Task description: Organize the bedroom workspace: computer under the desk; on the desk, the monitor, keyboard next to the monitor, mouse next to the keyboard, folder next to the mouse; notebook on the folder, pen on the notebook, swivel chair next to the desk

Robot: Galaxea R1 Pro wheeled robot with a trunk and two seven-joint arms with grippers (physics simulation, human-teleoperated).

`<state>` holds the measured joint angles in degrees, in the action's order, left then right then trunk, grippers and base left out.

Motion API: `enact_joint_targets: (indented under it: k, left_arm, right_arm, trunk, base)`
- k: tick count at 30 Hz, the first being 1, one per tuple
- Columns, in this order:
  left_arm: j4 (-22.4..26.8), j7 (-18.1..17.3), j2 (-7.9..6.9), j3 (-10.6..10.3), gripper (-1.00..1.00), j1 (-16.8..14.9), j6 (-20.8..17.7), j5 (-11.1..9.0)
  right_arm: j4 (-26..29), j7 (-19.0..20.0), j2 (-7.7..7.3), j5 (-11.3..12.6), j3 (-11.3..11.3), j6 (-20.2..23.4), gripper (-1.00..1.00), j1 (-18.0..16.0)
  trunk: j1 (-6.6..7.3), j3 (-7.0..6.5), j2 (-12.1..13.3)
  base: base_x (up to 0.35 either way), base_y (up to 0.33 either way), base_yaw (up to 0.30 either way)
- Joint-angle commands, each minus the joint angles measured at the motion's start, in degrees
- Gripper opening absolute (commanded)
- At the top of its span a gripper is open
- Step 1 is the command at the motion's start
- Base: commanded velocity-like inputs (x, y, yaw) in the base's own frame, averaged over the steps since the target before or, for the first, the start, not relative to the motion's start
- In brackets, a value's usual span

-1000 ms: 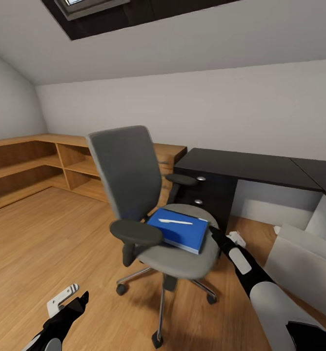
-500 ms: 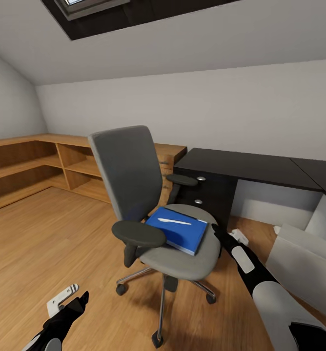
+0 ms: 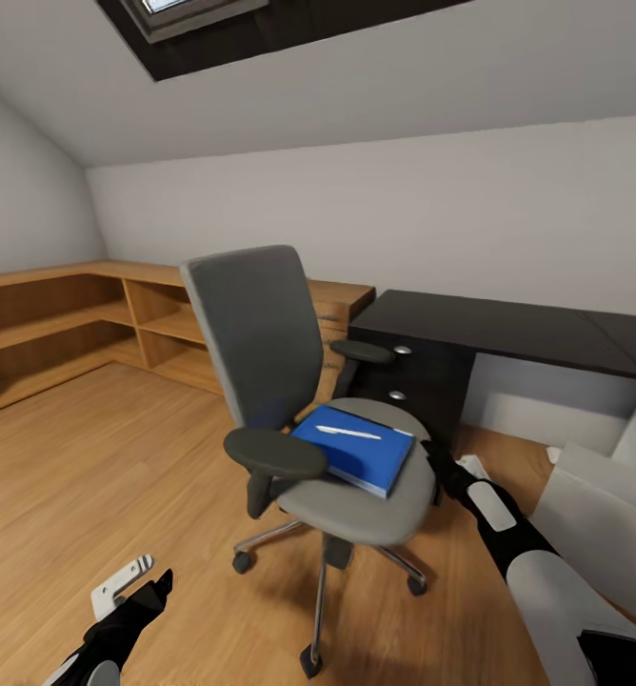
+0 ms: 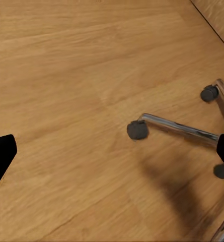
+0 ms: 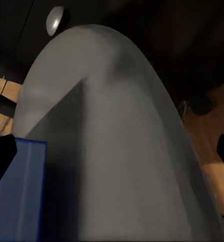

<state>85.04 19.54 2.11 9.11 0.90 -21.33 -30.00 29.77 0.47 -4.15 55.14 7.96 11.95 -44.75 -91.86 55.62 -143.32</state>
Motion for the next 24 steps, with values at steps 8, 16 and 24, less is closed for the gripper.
enact_joint_targets:
  k: [8,16,24]
  left_arm:
    - [0.1,0.2,0.01,0.0,1.00,0.0,-0.2,-0.5]
    - [0.1,0.2,0.06,0.0,1.00,0.0,-0.2,-0.5]
    - [0.1,0.2,0.09,-0.1,1.00,0.0,-0.2,-0.6]
  right_arm:
    - [0.0,0.1,0.19,0.9,0.0,0.2,1.00,0.0]
    - [0.0,0.2,0.19,0.9,0.0,0.1,1.00,0.0]
    - [0.0,0.3,0.19,0.9,0.0,0.1,1.00,0.0]
  trunk:
    - [0.00,0.05,0.0]
    - [0.00,0.05,0.0]
    - [0.00,0.05,0.0]
  base:
    - [0.000,0.000,0.264]
    - [0.000,0.000,0.268]
    - [0.000,0.000,0.265]
